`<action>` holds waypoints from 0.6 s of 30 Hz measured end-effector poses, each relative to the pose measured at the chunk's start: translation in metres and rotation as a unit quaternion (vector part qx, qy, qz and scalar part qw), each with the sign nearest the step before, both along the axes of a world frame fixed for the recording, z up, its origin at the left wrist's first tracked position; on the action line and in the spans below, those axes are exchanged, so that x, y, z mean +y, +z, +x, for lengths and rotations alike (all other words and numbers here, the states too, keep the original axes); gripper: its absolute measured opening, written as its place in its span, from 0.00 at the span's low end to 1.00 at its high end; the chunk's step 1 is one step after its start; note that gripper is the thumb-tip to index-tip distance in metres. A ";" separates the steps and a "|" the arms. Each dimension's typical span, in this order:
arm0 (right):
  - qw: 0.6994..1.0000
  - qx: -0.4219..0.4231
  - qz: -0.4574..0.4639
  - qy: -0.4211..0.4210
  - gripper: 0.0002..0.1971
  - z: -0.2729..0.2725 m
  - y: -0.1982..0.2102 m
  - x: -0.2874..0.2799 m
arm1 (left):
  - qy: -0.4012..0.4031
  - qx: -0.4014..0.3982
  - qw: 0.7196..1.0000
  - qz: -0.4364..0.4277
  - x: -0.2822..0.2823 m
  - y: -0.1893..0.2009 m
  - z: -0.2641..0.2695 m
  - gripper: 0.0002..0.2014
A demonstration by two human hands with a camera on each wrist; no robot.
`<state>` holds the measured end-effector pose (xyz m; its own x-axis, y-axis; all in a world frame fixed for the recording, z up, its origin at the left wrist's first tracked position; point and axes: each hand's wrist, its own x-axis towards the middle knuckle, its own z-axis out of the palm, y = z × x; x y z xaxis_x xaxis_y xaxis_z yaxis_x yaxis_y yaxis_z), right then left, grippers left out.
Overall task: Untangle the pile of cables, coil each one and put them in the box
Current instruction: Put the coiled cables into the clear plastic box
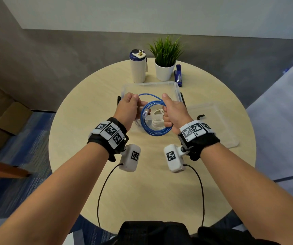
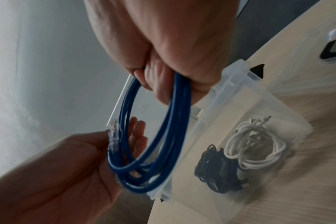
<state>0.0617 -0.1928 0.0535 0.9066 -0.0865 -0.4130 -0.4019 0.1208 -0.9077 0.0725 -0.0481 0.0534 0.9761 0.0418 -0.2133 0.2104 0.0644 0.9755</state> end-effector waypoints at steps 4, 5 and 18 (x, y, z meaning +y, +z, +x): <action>1.000 -0.001 0.014 0.008 0.23 0.002 0.003 -0.005 | 0.046 -0.010 0.998 -0.041 0.004 0.004 0.006 0.12; 1.000 -0.003 0.022 0.008 0.23 0.003 0.004 -0.006 | 0.044 -0.010 0.998 -0.040 0.005 0.003 0.007 0.12; 0.994 -0.029 0.071 -0.083 0.24 0.011 0.003 -0.002 | -0.089 0.031 0.992 -0.086 -0.013 -0.005 -0.010 0.08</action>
<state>0.0724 -0.1950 0.0566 0.9070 -0.1821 -0.3797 -0.3139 0.3088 -0.8978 0.0629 -0.0608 0.0479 0.9497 -0.1719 -0.2617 0.2920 0.1847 0.9384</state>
